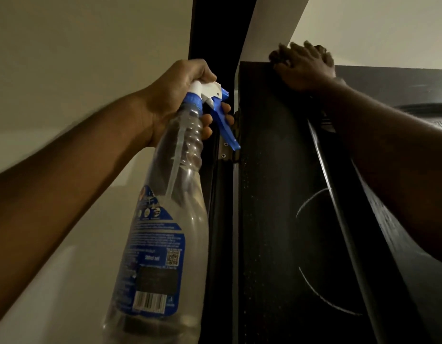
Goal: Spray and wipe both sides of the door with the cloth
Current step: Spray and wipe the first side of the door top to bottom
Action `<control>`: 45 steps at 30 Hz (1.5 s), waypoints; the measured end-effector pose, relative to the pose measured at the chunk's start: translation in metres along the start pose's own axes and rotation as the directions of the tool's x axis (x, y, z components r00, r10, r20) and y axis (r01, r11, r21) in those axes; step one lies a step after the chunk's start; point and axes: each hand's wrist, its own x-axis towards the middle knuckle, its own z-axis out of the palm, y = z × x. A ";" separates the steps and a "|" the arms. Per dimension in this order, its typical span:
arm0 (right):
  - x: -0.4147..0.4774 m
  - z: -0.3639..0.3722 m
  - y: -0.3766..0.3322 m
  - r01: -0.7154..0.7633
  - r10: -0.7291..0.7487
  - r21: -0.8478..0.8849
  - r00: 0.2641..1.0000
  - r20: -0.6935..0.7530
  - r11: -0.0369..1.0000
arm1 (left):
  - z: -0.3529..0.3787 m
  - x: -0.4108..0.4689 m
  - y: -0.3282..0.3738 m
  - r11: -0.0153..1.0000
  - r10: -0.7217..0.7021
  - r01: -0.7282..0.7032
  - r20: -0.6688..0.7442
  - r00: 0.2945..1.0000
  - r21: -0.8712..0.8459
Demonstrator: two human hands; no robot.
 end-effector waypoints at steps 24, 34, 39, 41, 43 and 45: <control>-0.107 -0.014 0.036 0.418 -0.426 0.092 0.900 0.098 0.904 | 0.037 -0.010 0.019 0.999 0.049 -0.048 0.045 0.998 -0.005; -0.112 -0.017 0.057 0.301 -0.307 0.081 0.950 0.065 0.950 | 0.122 -0.010 0.043 0.998 0.046 -0.044 -0.035 0.998 0.054; -0.097 -0.026 0.113 0.438 -0.446 0.094 0.888 0.111 0.894 | 0.166 -0.002 0.041 0.998 0.008 -0.002 -0.108 0.994 0.056; -0.075 -0.031 0.156 0.276 -0.282 0.078 0.956 0.076 0.958 | 0.178 0.000 0.038 0.997 0.009 0.001 -0.138 0.990 0.072; -0.061 -0.036 0.194 0.027 -0.033 0.095 0.998 0.059 0.995 | 0.192 0.002 0.036 0.997 0.004 0.008 -0.150 0.989 0.078; -0.056 -0.037 0.203 -0.130 0.123 0.092 0.989 0.079 0.987 | 0.206 0.004 0.036 0.995 -0.003 0.019 -0.154 0.988 0.099</control>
